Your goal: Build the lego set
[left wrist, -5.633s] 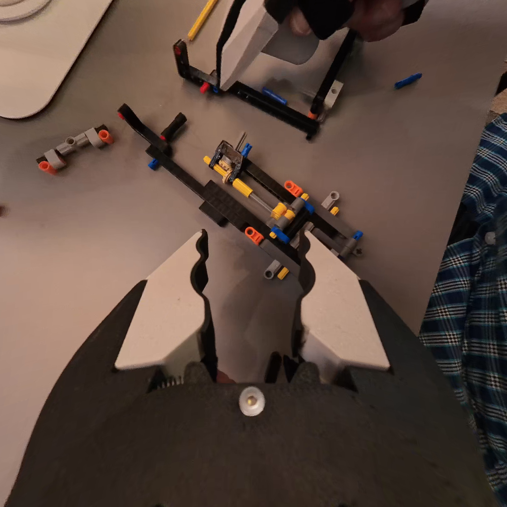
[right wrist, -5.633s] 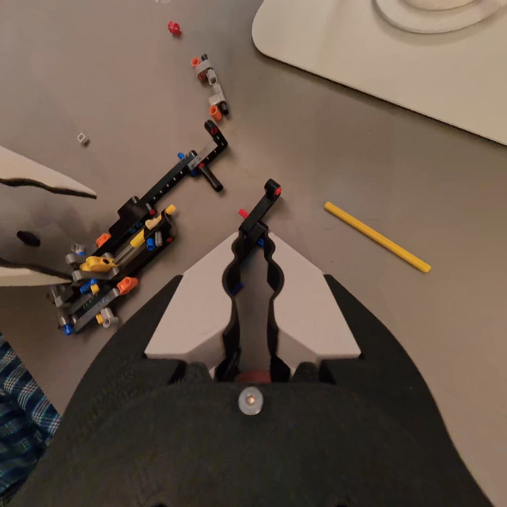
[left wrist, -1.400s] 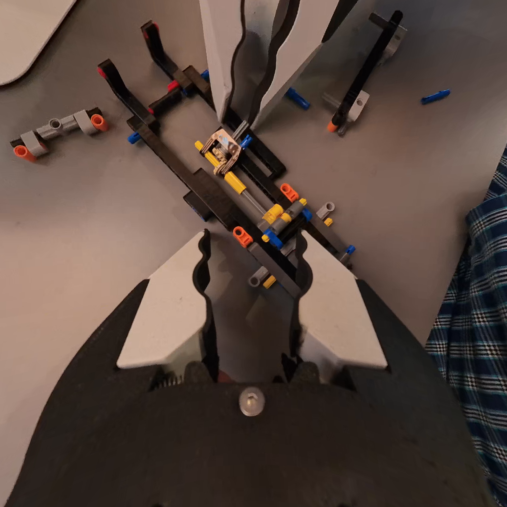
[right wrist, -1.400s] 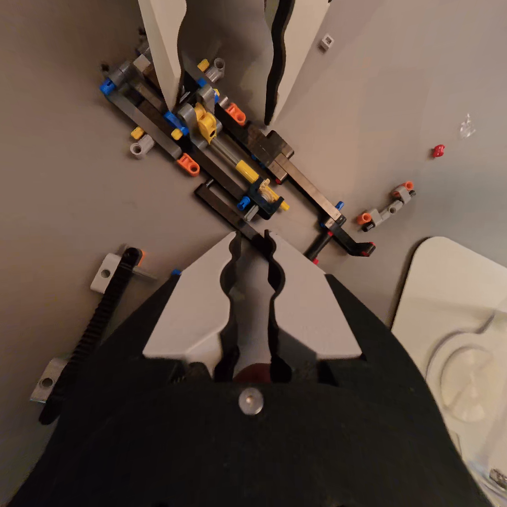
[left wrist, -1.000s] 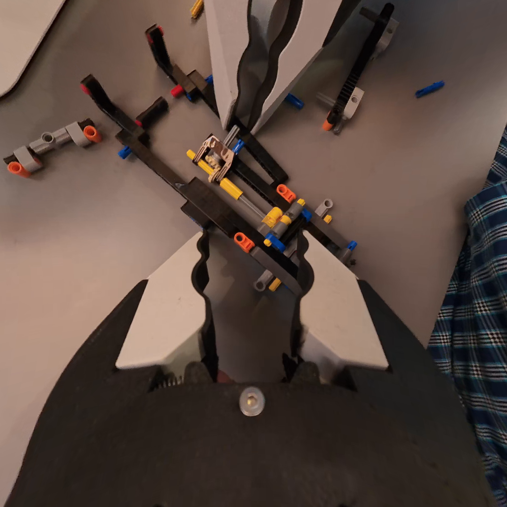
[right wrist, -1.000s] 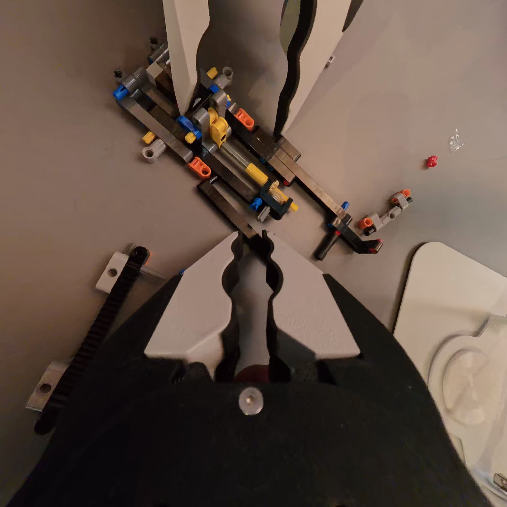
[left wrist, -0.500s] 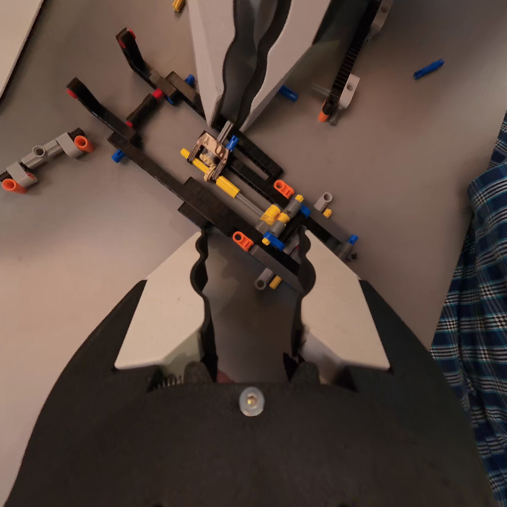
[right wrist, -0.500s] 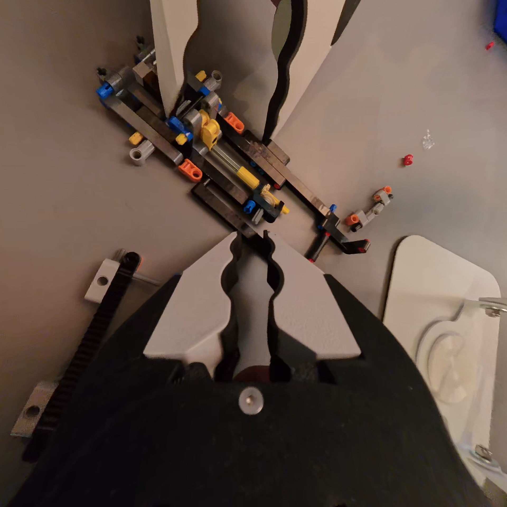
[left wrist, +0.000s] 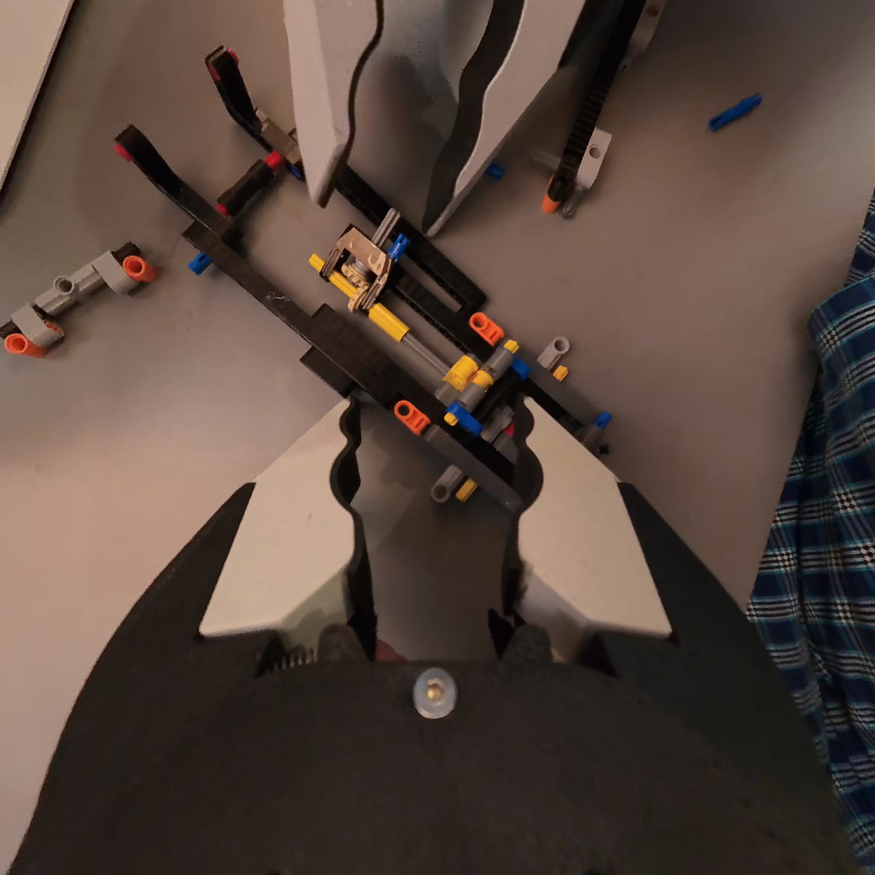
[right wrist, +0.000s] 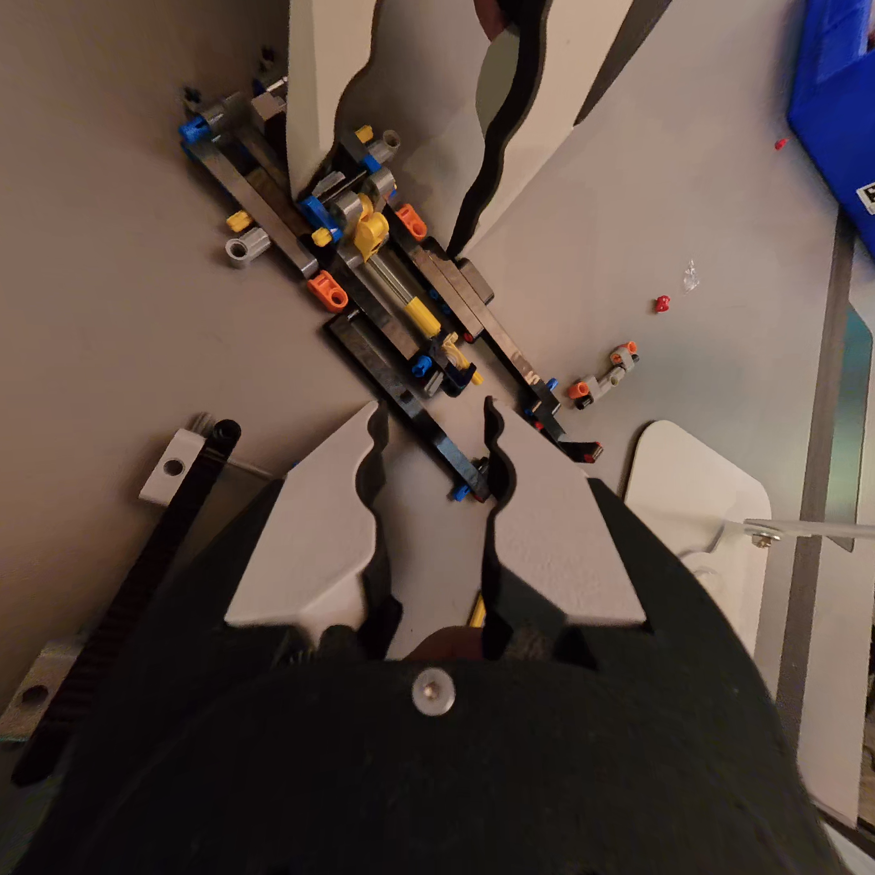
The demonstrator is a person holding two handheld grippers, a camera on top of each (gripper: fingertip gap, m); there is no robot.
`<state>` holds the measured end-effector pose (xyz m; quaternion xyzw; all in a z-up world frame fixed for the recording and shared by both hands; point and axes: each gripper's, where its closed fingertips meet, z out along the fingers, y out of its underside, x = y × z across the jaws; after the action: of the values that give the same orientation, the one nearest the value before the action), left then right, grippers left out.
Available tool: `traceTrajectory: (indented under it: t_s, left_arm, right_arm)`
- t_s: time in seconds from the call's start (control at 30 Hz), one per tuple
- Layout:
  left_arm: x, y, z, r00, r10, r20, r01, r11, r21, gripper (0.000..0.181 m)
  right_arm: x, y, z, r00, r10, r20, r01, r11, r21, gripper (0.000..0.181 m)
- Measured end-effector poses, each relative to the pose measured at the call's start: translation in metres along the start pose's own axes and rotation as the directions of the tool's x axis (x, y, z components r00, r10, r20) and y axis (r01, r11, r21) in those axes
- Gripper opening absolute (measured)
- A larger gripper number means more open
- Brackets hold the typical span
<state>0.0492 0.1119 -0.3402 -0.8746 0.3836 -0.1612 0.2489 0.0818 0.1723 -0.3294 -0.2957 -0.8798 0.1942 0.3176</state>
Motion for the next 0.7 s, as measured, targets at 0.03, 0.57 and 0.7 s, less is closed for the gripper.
traceTrajectory:
  t_s: [0.03,0.57,0.7]
  left_arm:
    - [0.0,0.0,0.0,1.0,0.002,-0.002,-0.002,1.0,0.0,0.063]
    - [0.001,-0.001,0.001,0.999,0.019,-0.033,-0.019,1.0,-0.005,0.061]
    - [0.001,-0.001,0.001,0.999,0.029,-0.039,-0.029,0.999,-0.014,0.06]
  right_arm:
    - [-0.001,-0.001,0.0,1.0,-0.009,0.007,0.009,1.0,0.003,0.038]
    - [-0.029,-0.032,0.008,0.955,-0.259,0.146,0.253,0.966,0.06,0.028]
    - [-0.03,-0.032,0.012,0.934,-0.288,0.213,0.281,0.958,0.06,0.027]
